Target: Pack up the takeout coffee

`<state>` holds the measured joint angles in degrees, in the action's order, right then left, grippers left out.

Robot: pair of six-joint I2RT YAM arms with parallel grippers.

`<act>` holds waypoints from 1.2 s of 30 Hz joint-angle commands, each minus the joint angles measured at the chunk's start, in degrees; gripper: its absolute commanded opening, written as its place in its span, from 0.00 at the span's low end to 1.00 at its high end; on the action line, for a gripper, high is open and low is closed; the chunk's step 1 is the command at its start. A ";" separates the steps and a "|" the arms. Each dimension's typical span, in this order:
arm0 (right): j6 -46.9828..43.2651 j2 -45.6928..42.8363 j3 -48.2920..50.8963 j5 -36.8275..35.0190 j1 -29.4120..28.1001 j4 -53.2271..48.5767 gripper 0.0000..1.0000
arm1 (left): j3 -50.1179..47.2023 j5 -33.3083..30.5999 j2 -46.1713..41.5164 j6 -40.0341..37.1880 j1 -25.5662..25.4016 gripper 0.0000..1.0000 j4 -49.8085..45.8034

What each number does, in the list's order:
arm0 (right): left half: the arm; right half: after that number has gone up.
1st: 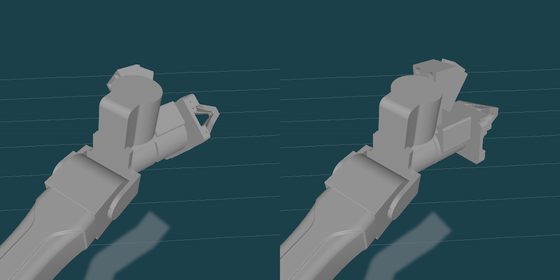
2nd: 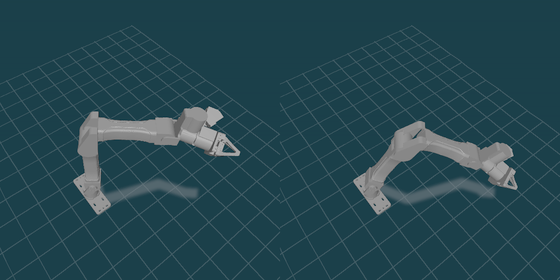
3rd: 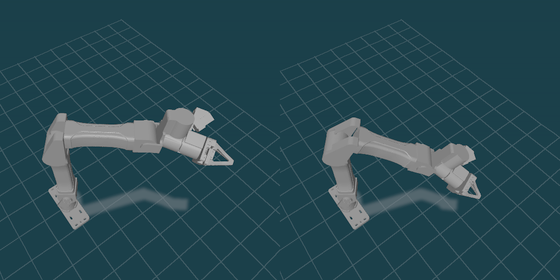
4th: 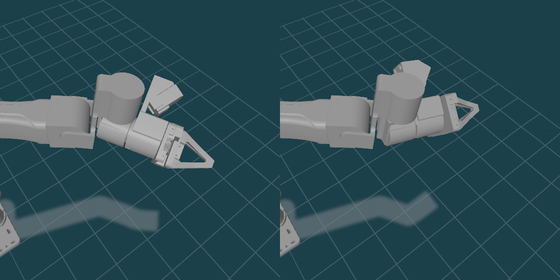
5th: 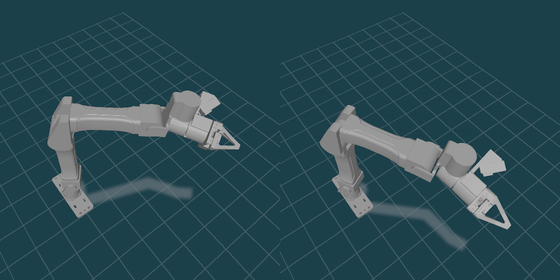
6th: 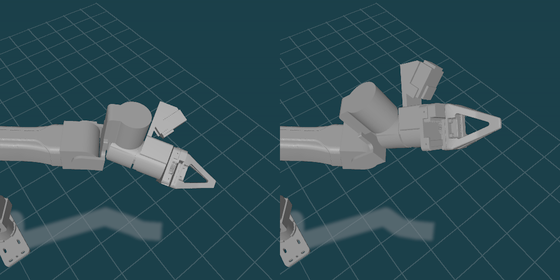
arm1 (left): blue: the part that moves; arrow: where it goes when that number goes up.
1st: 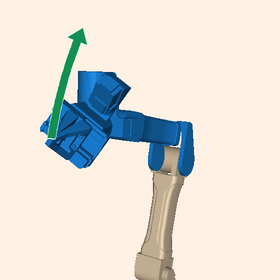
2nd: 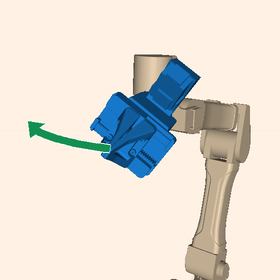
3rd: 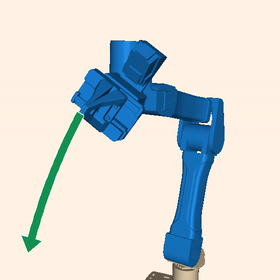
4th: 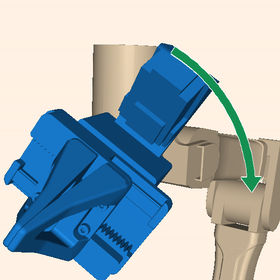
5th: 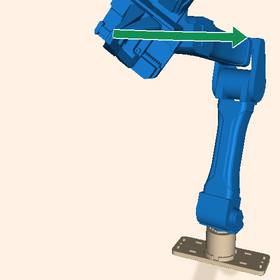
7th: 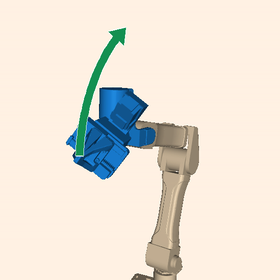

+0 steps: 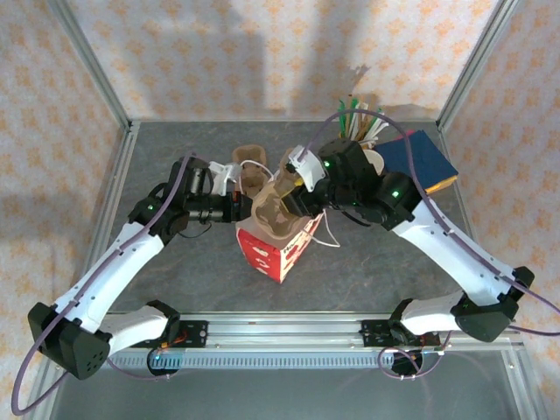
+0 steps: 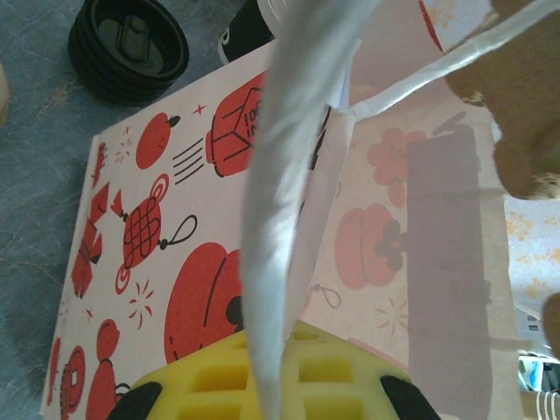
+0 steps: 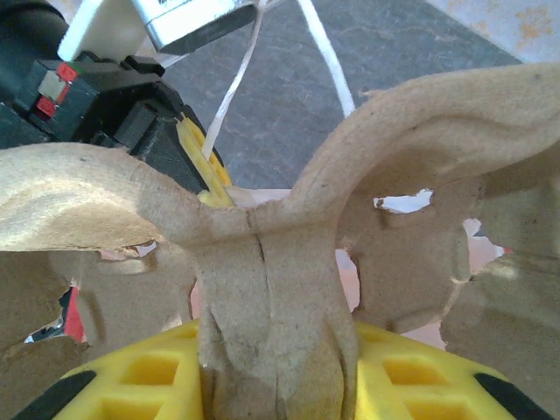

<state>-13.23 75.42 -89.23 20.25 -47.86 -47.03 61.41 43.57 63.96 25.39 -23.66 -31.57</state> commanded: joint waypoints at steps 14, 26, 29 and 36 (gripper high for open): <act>0.78 0.55 9.14 1.51 0.40 5.77 0.34 | -0.43 1.34 2.17 -2.76 -0.07 0.00 2.92; 3.61 0.14 13.21 -0.28 0.49 6.97 0.34 | 0.14 1.47 3.81 -4.06 0.11 0.00 2.19; 4.05 0.60 13.04 -1.07 0.57 6.06 0.34 | 0.37 1.62 3.97 -4.99 0.11 0.00 1.45; 5.23 1.08 12.25 -2.63 0.66 3.89 0.33 | 1.41 2.13 3.54 -6.17 0.11 0.00 0.33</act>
<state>-9.58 76.44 -77.03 19.92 -47.57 -40.18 61.34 44.58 67.44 21.28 -23.64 -30.96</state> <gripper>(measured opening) 0.336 0.061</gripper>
